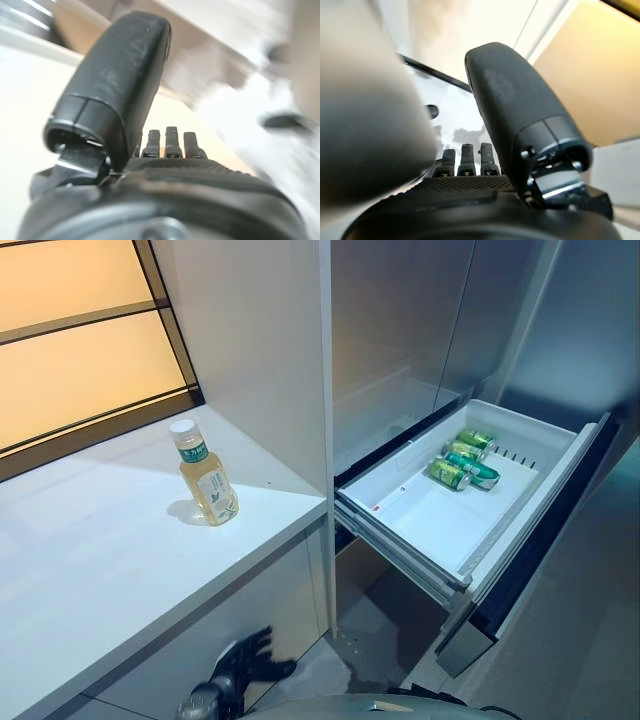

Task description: Put drinks into fridge and close the fridge

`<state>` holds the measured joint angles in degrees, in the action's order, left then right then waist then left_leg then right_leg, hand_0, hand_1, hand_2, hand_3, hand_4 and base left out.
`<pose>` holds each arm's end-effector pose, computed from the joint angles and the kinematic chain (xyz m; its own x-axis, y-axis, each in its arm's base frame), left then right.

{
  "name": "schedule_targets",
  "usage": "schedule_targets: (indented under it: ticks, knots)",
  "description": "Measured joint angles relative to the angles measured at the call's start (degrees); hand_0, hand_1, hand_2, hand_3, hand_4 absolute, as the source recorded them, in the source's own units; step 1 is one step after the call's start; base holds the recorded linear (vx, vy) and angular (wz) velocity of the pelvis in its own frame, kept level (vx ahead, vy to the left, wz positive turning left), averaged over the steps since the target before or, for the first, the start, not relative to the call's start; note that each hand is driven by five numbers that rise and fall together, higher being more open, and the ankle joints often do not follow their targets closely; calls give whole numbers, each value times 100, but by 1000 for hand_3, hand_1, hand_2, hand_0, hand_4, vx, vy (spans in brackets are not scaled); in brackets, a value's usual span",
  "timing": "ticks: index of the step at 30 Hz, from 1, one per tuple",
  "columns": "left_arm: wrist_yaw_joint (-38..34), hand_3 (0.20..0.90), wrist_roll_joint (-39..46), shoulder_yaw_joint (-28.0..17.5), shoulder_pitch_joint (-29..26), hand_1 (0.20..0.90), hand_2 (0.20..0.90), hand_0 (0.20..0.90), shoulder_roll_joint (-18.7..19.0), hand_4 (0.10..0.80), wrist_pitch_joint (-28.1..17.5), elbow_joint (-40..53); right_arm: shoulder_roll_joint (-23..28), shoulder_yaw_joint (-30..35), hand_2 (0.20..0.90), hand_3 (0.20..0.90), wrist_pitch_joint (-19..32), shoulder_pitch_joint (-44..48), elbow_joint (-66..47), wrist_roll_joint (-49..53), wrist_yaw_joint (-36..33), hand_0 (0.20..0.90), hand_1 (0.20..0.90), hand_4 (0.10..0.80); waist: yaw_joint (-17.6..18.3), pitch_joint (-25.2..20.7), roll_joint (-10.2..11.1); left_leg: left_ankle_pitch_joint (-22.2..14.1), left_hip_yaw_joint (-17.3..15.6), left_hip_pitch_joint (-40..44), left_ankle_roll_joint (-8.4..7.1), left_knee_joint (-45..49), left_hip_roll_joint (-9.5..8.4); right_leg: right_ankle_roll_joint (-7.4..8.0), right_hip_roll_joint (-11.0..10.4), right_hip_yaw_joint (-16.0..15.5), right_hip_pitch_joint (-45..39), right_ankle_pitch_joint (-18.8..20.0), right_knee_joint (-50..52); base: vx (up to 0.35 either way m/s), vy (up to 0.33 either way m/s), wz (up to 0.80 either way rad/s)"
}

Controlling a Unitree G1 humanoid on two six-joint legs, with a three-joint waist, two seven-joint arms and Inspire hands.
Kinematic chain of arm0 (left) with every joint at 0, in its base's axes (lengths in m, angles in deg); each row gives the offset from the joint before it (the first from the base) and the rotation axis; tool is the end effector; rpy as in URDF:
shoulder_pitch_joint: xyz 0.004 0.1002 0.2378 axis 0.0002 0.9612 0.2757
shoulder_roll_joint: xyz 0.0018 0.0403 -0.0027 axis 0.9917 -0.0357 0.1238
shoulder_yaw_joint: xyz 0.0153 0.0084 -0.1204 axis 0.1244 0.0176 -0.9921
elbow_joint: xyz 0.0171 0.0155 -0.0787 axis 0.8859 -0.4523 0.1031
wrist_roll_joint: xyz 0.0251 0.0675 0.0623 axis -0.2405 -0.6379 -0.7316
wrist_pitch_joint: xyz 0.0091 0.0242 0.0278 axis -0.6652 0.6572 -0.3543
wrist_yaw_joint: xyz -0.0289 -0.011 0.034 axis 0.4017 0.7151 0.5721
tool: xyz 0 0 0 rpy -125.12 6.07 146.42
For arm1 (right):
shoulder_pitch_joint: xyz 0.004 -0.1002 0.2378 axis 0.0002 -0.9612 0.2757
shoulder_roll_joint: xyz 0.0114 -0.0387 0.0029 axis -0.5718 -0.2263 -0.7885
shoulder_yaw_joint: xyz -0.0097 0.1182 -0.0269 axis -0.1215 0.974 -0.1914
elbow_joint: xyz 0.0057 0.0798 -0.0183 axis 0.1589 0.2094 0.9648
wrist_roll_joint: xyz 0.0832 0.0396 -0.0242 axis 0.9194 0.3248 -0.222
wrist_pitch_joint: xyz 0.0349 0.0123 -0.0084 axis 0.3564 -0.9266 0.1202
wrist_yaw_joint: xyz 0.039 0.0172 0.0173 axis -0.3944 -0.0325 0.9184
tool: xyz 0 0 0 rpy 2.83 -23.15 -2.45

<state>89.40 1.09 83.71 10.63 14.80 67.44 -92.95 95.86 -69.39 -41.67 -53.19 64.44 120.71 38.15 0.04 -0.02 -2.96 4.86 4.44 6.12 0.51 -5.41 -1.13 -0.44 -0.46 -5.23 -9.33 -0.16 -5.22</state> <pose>0.1068 0.2067 -0.1065 0.6598 -0.2821 -0.6965 0.1946 0.9594 -0.2043 0.0535 -0.2299 -0.1326 0.2280 0.0579 -0.9719 0.3887 0.9098 0.1454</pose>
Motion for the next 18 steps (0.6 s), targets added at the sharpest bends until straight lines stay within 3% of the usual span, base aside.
schedule_targets:
  ticks: [3, 4, 6, 7, 11, 18]
  knots:
    - [55, 900, -25, 365, -114, 900, 900, 900, 356, 800, 594, 1030, 91, -2, 900, 900, 13, -38, 0, -59, 5, 900, 900, 800, 22, 16, -89, 17, 19, -10, -24, -1, 7, -1, 4, -19, -14, 0, -2, 12, 43, 2]
    - [117, 900, -17, 412, -189, 900, 900, 900, 574, 800, 1024, 1572, 141, -1, 900, 900, 18, -60, 1, -127, 4, 900, 900, 800, 24, 48, -119, 27, 42, -13, -37, -1, 8, -1, 7, -46, -12, 1, -2, 15, 34, 9]
    - [308, 900, 68, 385, -249, 900, 900, 900, 989, 800, 1797, 2522, 208, 2, 900, 900, 30, -161, 1, -171, 5, 900, 900, 800, -1, 63, -168, 37, 97, -25, -47, -2, 9, -1, 8, -132, -29, 2, -13, 14, 23, 15]
    - [378, 900, 151, 383, -246, 900, 900, 900, 1077, 800, 1923, 2694, 217, 3, 900, 900, 37, -192, 1, -174, 4, 900, 900, 800, 5, 69, -160, 40, 130, -35, -50, -1, 6, -1, 9, -157, -28, 1, -19, 9, 12, 18]
    - [912, 900, 1389, -79, -208, 900, 900, 900, 1525, 800, 3640, 4515, 239, 3, 900, 900, 156, -355, -20, -157, 3, 900, 900, 800, -216, 122, -230, 39, 356, -128, -84, -3, -14, -24, 8, -387, -60, -17, -22, 0, 13, 29]
    - [1918, 900, 3143, -503, -215, 900, 900, 900, 1634, 800, 4271, 5863, 286, -49, 900, 900, 272, -445, -24, -157, -84, 900, 900, 800, -435, 96, -298, 94, 478, -229, -54, -1, -63, 17, -57, -815, -124, -101, -4, 10, 18, 33]
